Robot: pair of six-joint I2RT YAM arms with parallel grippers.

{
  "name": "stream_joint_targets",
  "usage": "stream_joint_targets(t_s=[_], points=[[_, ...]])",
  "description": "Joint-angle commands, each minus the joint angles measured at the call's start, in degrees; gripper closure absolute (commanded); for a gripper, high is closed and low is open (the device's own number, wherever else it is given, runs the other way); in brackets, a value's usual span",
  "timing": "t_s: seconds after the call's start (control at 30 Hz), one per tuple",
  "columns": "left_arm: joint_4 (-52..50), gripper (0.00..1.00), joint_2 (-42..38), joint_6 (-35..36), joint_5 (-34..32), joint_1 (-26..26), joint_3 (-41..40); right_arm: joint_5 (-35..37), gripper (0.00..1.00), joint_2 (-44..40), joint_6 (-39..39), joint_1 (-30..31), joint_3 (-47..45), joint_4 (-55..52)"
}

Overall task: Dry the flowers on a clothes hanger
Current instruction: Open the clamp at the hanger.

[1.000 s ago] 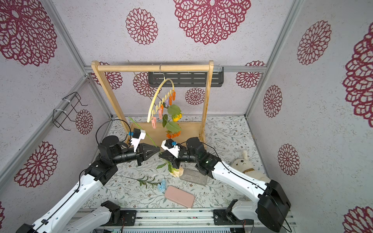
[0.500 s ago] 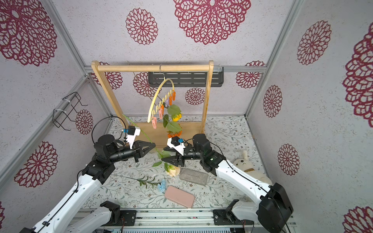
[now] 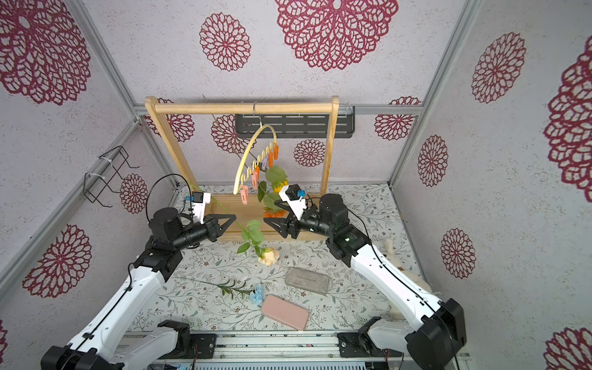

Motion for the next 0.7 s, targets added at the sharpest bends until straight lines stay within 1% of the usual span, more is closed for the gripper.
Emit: stream_joint_targets(t_s=[0.0, 0.13, 0.27, 0.43, 0.57, 0.67], points=[[2.2, 1.0, 1.7, -1.1, -1.8, 0.4, 3.6, 1.9, 0.27, 5.2, 1.3, -1.4, 6.3, -1.4], [0.7, 1.0, 4.3, -0.1, -2.0, 0.8, 8.2, 1.8, 0.27, 10.8, 3.6, -2.9, 12.8, -2.2], [-3.0, 1.0, 8.9, 0.7, -1.0, 1.1, 15.3, 1.6, 0.28, 15.7, 4.5, -3.8, 17.9, -2.3], [-8.8, 1.0, 14.6, 2.1, 1.6, 1.4, 23.1, -1.3, 0.28, 20.9, 6.4, -4.8, 24.5, -4.4], [-17.1, 1.0, 18.7, 4.8, 2.6, 1.7, 29.6, -5.5, 0.29, 23.4, 8.3, -5.6, 28.3, -6.0], [-18.8, 1.0, 21.4, 3.5, 4.6, 1.8, 32.0, -7.5, 0.31, 24.9, 9.3, -6.0, 29.7, -6.1]])
